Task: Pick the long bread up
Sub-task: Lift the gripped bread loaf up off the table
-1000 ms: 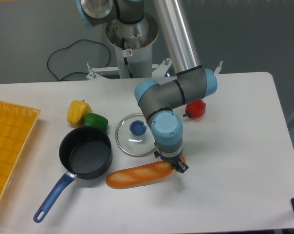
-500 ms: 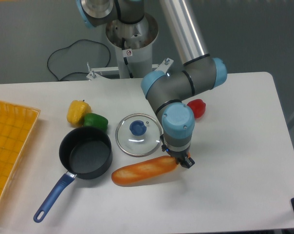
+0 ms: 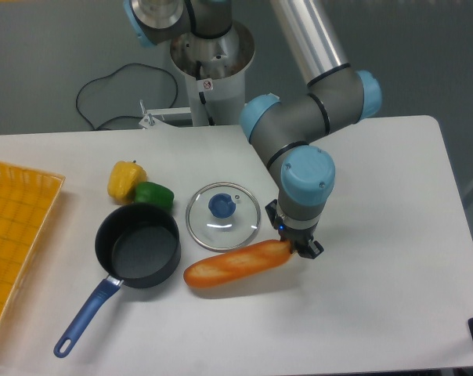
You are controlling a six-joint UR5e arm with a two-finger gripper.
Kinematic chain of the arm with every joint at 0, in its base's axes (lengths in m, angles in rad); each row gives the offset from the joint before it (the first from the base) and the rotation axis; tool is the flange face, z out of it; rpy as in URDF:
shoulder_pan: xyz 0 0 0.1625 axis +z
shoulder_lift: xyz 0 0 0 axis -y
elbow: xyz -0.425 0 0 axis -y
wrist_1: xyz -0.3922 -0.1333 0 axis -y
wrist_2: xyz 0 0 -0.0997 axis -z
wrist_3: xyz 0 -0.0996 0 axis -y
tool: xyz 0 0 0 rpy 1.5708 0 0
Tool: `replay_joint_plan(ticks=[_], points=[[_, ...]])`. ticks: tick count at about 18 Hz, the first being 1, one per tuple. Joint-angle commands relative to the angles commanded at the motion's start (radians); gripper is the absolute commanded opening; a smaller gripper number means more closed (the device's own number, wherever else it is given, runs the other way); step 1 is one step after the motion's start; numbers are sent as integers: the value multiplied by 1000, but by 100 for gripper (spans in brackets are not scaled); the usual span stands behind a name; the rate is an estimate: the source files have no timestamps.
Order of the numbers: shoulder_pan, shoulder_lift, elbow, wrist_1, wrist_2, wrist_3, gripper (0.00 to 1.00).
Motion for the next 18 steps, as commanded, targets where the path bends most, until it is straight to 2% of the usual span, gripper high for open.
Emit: replay_joint_plan(ticks=[5,12,18], points=[[22,28,0,-40,-23,32,33],[55,55,-6,-40,-89,32,33],[71,57,-12,-41,-92,55,33]])
